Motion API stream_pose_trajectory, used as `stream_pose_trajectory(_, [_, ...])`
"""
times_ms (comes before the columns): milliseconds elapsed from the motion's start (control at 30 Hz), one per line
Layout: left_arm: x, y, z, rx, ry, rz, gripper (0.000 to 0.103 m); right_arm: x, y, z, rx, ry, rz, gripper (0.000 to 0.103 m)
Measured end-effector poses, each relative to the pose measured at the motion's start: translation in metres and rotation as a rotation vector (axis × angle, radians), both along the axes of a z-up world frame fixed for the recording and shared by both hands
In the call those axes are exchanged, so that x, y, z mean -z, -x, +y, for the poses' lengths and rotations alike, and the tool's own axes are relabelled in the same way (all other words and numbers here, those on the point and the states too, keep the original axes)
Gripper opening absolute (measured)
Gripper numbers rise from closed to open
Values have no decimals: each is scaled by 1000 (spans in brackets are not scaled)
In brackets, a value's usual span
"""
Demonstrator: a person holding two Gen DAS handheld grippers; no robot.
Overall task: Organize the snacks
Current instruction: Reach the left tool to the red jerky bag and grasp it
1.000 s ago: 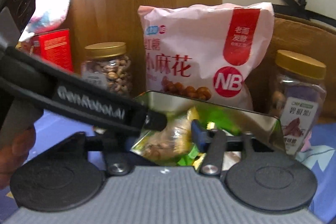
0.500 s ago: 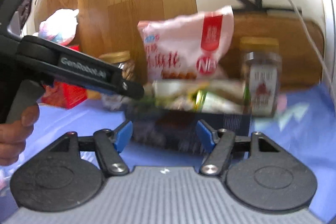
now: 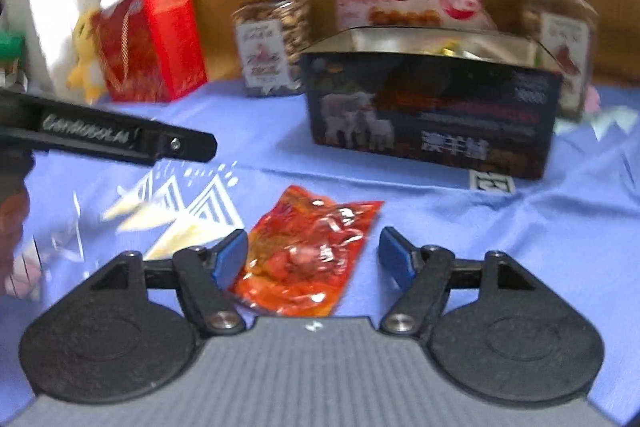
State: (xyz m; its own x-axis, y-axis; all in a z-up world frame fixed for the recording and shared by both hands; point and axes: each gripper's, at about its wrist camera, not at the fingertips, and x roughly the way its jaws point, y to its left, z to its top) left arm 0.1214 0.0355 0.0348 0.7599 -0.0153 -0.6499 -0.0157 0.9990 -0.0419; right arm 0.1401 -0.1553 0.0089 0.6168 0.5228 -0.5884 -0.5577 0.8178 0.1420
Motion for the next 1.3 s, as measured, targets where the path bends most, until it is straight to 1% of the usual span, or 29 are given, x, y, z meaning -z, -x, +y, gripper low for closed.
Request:
stream_pose_trajectory(33, [3, 2, 5, -13, 1, 6, 53, 0, 3, 4, -17, 25, -16, 70])
stream_pose_trajectory(67, [6, 3, 10, -26, 2, 10, 53, 0, 8, 8, -42, 41, -30, 65])
stream_pose_trajectory(100, [9, 5, 14, -37, 3, 15, 53, 1, 15, 8, -72, 45, -38, 62])
stream_pose_trajectory(233, [17, 10, 29, -70, 14, 32, 53, -2, 46, 25, -209, 65, -96, 58])
stream_pose_trajectory(333, [21, 15, 37, -83, 25, 35, 53, -4, 79, 36, -368, 76, -121, 59])
stream_pose_trajectory(400, [23, 18, 42, -89, 33, 38, 54, -5, 101, 39, -429, 77, -150, 60])
stream_pose_trajectory(467, [24, 25, 50, -92, 55, 44, 54, -5, 112, 36, -421, 75, -170, 62])
stream_pose_trajectory(567, [23, 37, 63, -72, 99, 38, 57, -5, 111, 22, -359, 16, -104, 68])
stream_pose_trajectory(633, [21, 47, 67, -37, 126, 31, 60, -4, 109, 14, -319, -12, -64, 69])
stream_pose_trajectory(700, [20, 55, 67, 17, 151, 27, 62, -3, 112, 13, -294, -9, -66, 70])
stream_pose_trajectory(800, [20, 59, 58, 85, 161, 34, 63, -2, 110, 12, -212, 25, -88, 71])
stream_pose_trajectory(833, [20, 60, 54, 100, 155, 37, 63, -3, 107, 10, -189, 20, -78, 71])
stream_pose_trajectory(900, [20, 61, 49, 128, 149, 34, 63, -7, 107, 7, -199, -24, -51, 71])
stream_pose_trajectory(967, [20, 61, 45, 158, 151, 37, 62, -9, 109, 8, -244, -63, -26, 73])
stream_pose_trajectory(1000, [22, 61, 43, 175, 151, 50, 59, -9, 112, 13, -266, -64, -26, 74])
stream_pose_trajectory(1033, [25, 61, 40, 190, 149, 66, 53, -8, 115, 20, -287, -48, -33, 74])
stream_pose_trajectory(1067, [28, 61, 38, 206, 146, 86, 49, -6, 118, 27, -303, -19, -42, 74])
stream_pose_trajectory(1100, [29, 64, 36, 214, 128, 77, 49, -3, 121, 33, -310, 21, -54, 77])
stream_pose_trajectory(1167, [29, 71, 32, 242, 126, 71, 40, 0, 124, 37, -312, 48, -80, 79])
stream_pose_trajectory(1200, [29, 74, 32, 252, 142, 75, 37, -1, 122, 36, -313, 47, -73, 79])
stream_pose_trajectory(1233, [29, 75, 32, 257, 158, 84, 37, -1, 118, 32, -295, 48, -75, 79])
stream_pose_trajectory(1267, [29, 77, 32, 257, 168, 87, 37, -2, 114, 28, -266, 56, -82, 83])
stream_pose_trajectory(1300, [30, 78, 32, 266, 186, 98, 35, -2, 110, 22, -248, 57, -78, 83])
